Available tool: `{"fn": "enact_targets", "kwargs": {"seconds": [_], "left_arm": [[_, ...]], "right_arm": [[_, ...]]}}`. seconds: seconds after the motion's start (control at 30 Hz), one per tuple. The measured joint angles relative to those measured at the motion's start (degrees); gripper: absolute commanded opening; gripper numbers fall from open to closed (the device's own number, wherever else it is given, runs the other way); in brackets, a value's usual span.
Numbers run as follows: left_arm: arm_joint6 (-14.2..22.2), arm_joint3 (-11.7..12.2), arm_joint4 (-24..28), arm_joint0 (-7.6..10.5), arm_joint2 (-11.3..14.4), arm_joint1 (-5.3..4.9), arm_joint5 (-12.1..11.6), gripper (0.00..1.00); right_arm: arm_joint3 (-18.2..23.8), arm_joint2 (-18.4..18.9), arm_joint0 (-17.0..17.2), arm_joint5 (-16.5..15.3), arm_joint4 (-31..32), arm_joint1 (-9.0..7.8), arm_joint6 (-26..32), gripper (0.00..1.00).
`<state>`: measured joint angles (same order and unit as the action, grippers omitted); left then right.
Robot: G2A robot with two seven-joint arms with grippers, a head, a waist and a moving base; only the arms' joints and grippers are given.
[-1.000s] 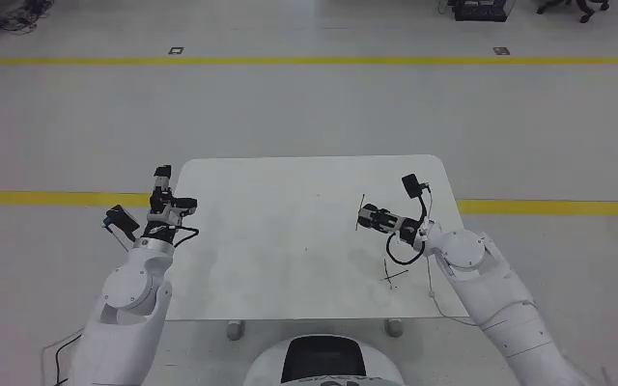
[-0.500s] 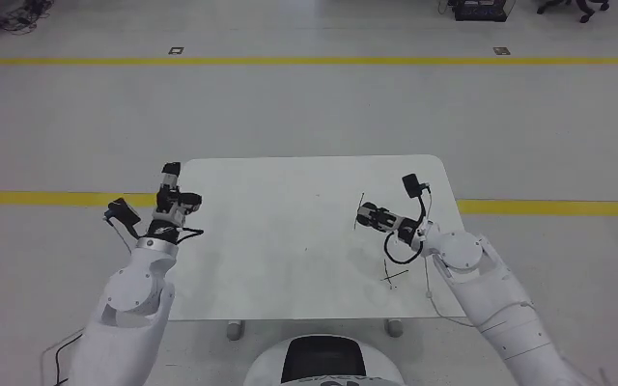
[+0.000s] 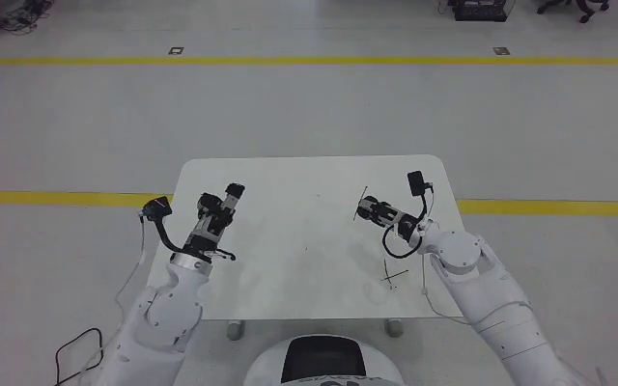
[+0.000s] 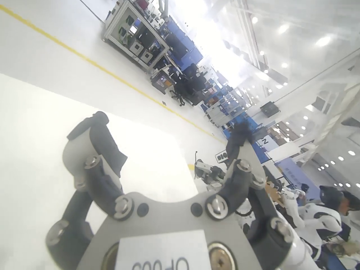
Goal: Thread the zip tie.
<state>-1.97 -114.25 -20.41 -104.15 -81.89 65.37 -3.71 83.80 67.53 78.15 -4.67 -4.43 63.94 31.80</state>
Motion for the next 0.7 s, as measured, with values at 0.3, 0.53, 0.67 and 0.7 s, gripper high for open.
{"fn": "enact_targets", "kwargs": {"seconds": [0.3, 0.53, 0.67, 0.7], "left_arm": [[-1.75, -1.27, -26.34, 1.64, 5.47, -0.3, -0.59, 1.0], [-3.13, -0.22, -41.17, 2.83, 10.43, -0.15, 0.32, 1.0], [-3.12, -0.24, -40.78, 2.8, 10.34, -0.15, 0.36, 1.0], [-3.12, -0.25, -40.89, 2.87, 10.34, -0.16, 0.37, 1.0]], "right_arm": [[0.02, -0.83, -0.15, 3.62, -1.18, 0.46, -1.23, 0.0], [-0.43, -1.04, -0.8, 5.59, -2.43, 0.61, 0.28, 0.0], [-0.42, -1.04, -0.79, 5.55, -2.41, 0.6, 0.24, 0.0], [-0.37, -1.05, -0.73, 5.5, -2.41, 0.61, 0.11, 0.0]]}}
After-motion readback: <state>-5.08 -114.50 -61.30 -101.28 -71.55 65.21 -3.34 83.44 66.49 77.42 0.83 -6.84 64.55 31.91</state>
